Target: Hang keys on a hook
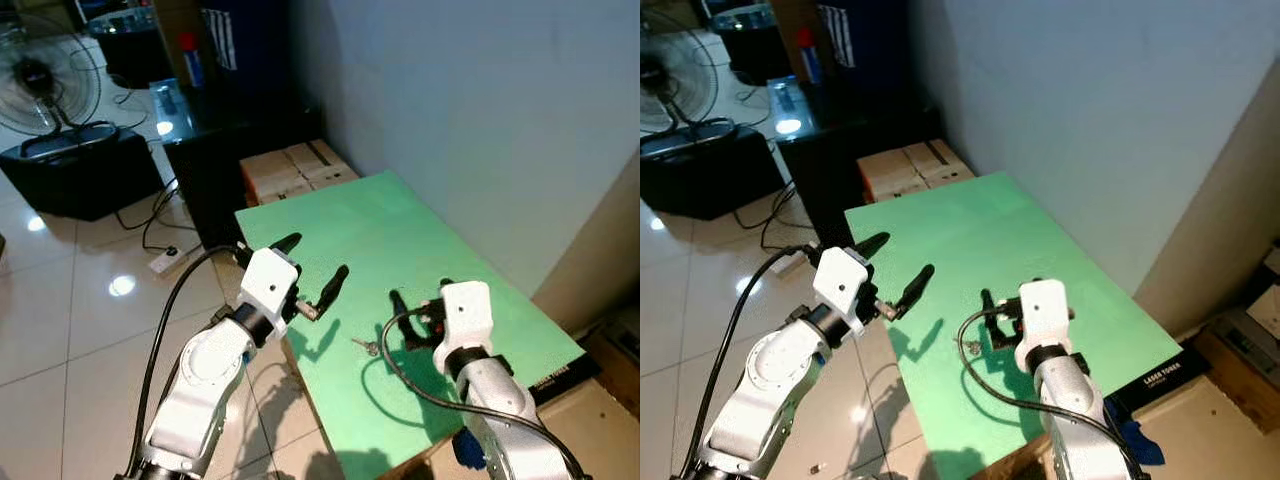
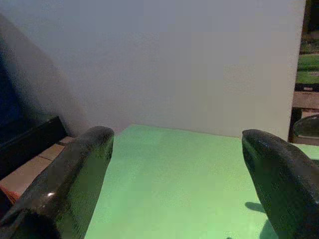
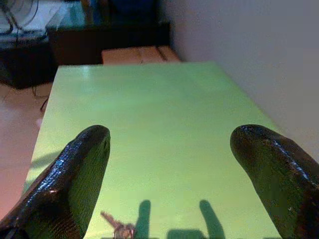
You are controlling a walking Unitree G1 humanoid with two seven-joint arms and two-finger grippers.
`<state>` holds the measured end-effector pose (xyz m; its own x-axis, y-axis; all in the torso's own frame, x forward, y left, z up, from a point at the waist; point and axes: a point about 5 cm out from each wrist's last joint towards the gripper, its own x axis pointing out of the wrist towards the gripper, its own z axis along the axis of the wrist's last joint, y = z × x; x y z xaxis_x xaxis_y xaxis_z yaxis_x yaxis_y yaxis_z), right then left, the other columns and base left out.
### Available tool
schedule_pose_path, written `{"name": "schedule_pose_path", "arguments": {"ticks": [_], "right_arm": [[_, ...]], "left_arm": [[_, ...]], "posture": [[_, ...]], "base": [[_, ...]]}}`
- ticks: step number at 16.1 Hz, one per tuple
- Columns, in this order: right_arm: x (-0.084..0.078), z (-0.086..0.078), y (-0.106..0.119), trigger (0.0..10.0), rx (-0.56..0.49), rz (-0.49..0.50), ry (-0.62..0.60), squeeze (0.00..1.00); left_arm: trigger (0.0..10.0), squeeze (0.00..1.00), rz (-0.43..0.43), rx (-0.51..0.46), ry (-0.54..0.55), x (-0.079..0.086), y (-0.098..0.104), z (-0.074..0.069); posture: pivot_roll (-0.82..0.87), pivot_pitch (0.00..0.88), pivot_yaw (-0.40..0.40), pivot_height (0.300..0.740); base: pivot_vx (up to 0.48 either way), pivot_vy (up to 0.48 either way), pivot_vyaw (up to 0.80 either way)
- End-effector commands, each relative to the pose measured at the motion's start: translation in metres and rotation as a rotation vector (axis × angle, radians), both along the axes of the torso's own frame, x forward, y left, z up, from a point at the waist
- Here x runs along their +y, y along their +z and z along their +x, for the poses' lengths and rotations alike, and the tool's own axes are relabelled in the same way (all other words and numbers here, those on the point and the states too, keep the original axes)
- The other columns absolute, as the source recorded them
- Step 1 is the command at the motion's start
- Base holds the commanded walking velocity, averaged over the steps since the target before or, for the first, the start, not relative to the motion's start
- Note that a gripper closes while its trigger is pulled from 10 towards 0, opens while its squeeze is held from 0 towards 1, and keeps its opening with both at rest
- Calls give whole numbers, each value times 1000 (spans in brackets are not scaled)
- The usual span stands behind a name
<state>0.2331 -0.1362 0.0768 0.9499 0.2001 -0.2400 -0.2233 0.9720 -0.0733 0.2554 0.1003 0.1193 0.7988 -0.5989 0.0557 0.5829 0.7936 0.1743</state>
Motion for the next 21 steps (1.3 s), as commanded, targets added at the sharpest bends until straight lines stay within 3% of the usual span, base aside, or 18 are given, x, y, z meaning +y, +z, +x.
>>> {"name": "schedule_pose_path", "arguments": {"ticks": [1,5,8,9,10,15,21], "right_arm": [[4,1,-2,10000,18,-15,28,0],[6,-3,-9,10000,68,-46,67,0],[9,-7,-25,10000,187,-83,133,0],[13,-8,-33,10000,239,-78,196,341],[14,-5,-40,10000,280,-102,251,1000],[15,28,-50,10000,382,-215,326,1000],[23,60,-50,10000,404,-253,388,1000]], "left_arm": [[10000,0,12,-3,-11,1,2,-2],[10000,0,28,24,-10,2,-4,-6],[10000,0,37,36,0,5,-5,-7],[10000,0,36,45,-13,6,-5,-9],[10000,0,29,60,-41,7,-4,-11],[10000,0,55,124,-176,12,5,-25],[10000,0,86,161,-245,11,13,-35]], "posture": [[-75,0,73,740],[-71,0,68,740],[-64,0,63,740],[-62,0,69,740],[-57,17,74,740],[-6,136,73,740],[44,242,78,740]], "base": [[0,0,0],[0,0,0],[0,0,0],[0,0,0],[0,0,0],[0,0,0],[0,0,0]]}}
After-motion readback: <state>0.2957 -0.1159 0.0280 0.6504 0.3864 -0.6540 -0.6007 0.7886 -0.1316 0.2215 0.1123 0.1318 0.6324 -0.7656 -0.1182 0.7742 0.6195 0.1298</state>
